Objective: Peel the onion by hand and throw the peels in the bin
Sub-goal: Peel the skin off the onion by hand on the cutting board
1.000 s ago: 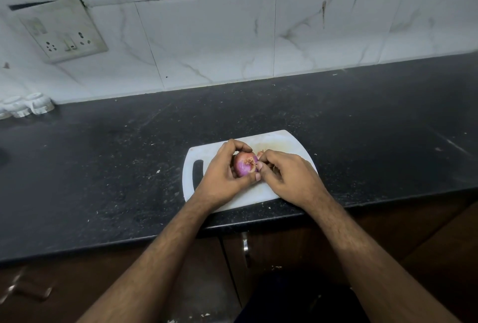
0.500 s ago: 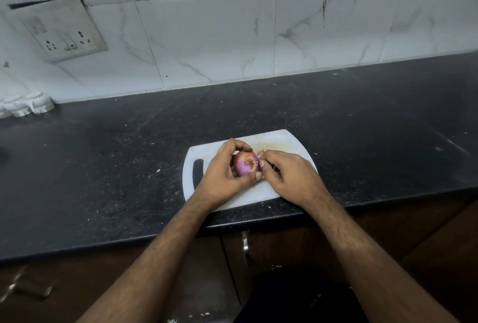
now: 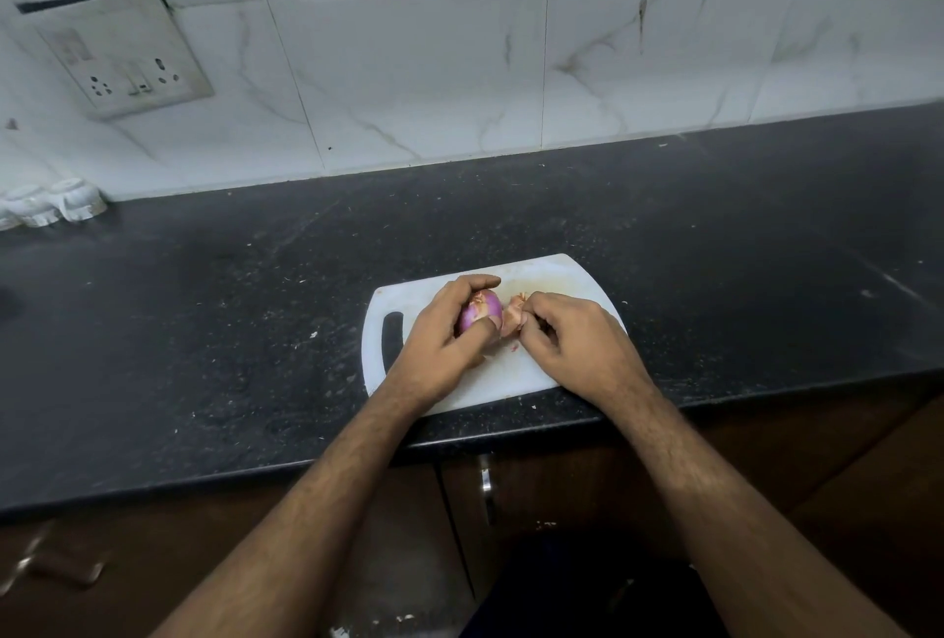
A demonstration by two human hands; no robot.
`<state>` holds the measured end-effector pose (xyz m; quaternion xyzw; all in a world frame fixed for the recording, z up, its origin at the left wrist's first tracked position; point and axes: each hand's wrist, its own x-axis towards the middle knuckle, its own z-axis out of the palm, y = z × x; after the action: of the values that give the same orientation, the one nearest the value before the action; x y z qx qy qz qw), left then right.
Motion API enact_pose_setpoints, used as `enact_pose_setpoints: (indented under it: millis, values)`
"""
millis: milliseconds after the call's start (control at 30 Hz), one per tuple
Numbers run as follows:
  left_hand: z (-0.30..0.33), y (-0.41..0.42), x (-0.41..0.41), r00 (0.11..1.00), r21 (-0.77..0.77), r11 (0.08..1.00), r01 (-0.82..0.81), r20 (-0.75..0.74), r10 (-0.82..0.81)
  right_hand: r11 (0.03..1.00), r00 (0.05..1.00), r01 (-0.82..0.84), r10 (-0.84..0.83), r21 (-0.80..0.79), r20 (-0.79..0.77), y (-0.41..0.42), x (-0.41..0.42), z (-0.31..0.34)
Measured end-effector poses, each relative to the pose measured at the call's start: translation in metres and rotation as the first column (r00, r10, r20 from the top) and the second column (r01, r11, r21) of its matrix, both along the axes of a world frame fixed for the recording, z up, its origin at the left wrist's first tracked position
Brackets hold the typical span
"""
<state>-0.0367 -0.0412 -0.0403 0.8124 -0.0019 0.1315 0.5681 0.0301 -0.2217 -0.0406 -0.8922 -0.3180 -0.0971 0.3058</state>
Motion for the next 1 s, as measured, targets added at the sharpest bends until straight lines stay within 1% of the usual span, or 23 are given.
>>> enact_pose_setpoints:
  millis: [67,200,467,533,600,700,833,933,1000]
  values:
    - [-0.0021,0.0014,0.0014,1.0,-0.005,1.0,-0.005,-0.001,0.005,1.0,1.0,0.009,-0.008,0.009,-0.012,0.0003,-0.0004,0.0007]
    - [-0.0048,0.0035,0.0028,1.0,-0.085,0.996,-0.009,-0.027,0.007,1.0,0.999,0.018,-0.018,0.021,-0.035,0.0019,-0.0017,0.0033]
    - [-0.0032,0.0013,0.002,0.998,-0.119,0.993,-0.022,-0.054,0.015,0.997,0.997,0.05,-0.047,0.051,-0.058,0.0035,0.0049,-0.0025]
    - [-0.0046,0.0019,0.0032,0.998,-0.106,0.994,-0.032,-0.051,0.027,0.996,0.995,0.067,-0.063,0.052,-0.079,0.0036,0.0052,-0.0027]
    - [-0.0049,0.0029,0.0034,0.998,-0.054,0.998,-0.046,-0.046,0.043,0.996,0.994,0.076,-0.072,0.049,-0.085,0.0038,0.0055,-0.0029]
    - [-0.0026,0.002,0.0022,0.998,-0.021,0.999,-0.027,-0.051,0.026,0.995,0.992,0.087,-0.082,0.047,-0.094,0.0042,0.0055,-0.0023]
    - [0.0011,0.0008,-0.0014,0.997,-0.088,0.995,-0.037,-0.068,0.031,0.992,0.984,0.116,-0.11,0.038,-0.142,0.0042,0.0068,-0.0006]
    - [0.0029,0.002,-0.0029,0.995,-0.175,0.983,-0.059,-0.093,0.043,0.98,0.964,0.146,-0.111,0.132,-0.242,0.0017,0.0068,0.0012]
    - [0.0042,0.0019,-0.0038,0.994,-0.18,0.981,-0.067,-0.101,0.049,0.981,0.962,0.136,-0.096,0.141,-0.257,0.0008,0.006,0.0024]
